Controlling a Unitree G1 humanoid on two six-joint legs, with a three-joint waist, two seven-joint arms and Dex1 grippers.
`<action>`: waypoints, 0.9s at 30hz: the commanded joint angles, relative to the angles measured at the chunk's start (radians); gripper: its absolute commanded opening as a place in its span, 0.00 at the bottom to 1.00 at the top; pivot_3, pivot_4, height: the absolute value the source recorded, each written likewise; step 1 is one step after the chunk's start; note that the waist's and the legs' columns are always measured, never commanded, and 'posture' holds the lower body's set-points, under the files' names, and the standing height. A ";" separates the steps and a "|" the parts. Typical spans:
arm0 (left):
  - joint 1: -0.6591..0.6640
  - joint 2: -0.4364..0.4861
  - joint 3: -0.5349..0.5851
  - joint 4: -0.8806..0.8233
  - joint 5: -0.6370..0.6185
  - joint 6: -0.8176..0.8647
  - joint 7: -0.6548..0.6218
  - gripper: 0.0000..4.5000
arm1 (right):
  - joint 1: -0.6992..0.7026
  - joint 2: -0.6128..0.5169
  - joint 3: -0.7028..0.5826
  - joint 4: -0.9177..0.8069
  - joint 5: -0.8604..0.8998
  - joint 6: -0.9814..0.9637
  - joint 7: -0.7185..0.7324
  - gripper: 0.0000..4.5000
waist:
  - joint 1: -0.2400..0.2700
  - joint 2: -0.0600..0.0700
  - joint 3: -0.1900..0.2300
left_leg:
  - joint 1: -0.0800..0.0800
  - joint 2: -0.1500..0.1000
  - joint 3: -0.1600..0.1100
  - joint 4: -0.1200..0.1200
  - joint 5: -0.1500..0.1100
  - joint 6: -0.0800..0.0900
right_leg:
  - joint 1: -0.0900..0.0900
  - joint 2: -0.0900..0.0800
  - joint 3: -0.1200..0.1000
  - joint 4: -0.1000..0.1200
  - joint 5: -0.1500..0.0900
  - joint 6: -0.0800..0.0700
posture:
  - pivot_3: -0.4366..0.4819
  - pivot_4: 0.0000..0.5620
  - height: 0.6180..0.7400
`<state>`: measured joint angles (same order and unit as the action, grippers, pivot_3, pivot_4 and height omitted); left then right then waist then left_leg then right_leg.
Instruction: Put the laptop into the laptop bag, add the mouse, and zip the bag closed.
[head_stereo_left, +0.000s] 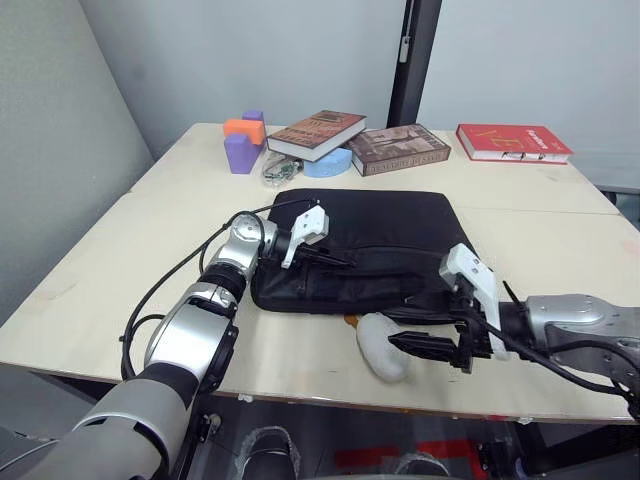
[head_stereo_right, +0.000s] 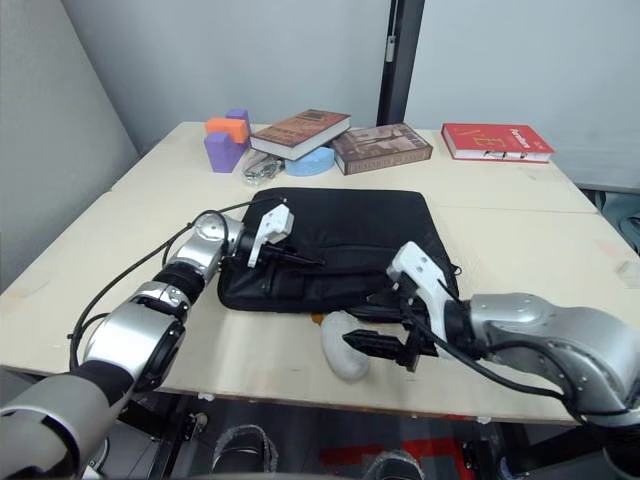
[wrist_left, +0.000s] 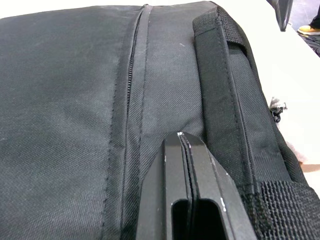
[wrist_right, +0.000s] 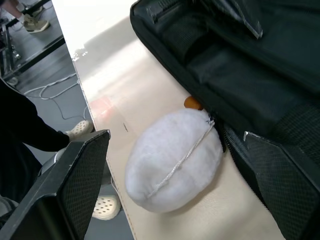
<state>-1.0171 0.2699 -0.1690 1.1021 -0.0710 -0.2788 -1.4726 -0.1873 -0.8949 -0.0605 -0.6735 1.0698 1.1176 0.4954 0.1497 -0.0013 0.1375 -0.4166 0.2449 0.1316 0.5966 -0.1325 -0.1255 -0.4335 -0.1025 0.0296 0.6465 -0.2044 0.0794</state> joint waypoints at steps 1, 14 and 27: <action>0.014 0.020 -0.002 -0.004 0.027 -0.006 0.003 0.01 | -0.011 0.043 0.048 0.018 -0.031 -0.014 0.003 1.00 | -0.001 0.000 0.000 | 0.000 0.000 0.000 0.000 0.000 0.000 | 0.000 0.000 0.000 0.000 0.000 0.000 | 0.48 0.27 0.87; 0.015 0.015 -0.010 -0.005 0.038 -0.011 0.003 0.01 | -0.036 0.096 0.156 0.057 -0.130 0.006 0.024 1.00 | -0.003 0.000 0.000 | 0.001 0.000 0.000 -0.001 0.000 0.000 | 0.000 0.000 0.000 0.000 0.000 0.000 | 0.48 0.27 0.87; 0.007 0.002 -0.022 -0.003 0.063 -0.033 0.016 0.00 | -0.076 0.142 0.237 0.149 -0.244 -0.014 0.107 0.69 | -0.001 0.000 0.000 | 0.000 0.000 0.000 -0.001 0.000 0.000 | 0.000 0.000 0.000 -0.001 0.000 0.000 | 0.48 0.27 0.87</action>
<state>-1.0147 0.2750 -0.1707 1.1010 -0.0405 -0.3044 -1.4676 -0.2529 -0.7640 0.1787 -0.5158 0.8329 1.1208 0.5880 0.1486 -0.0012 0.1376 -0.4165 0.2448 0.1316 0.5952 -0.1326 -0.1259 -0.4335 -0.1025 0.0294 0.6453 -0.2042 0.0797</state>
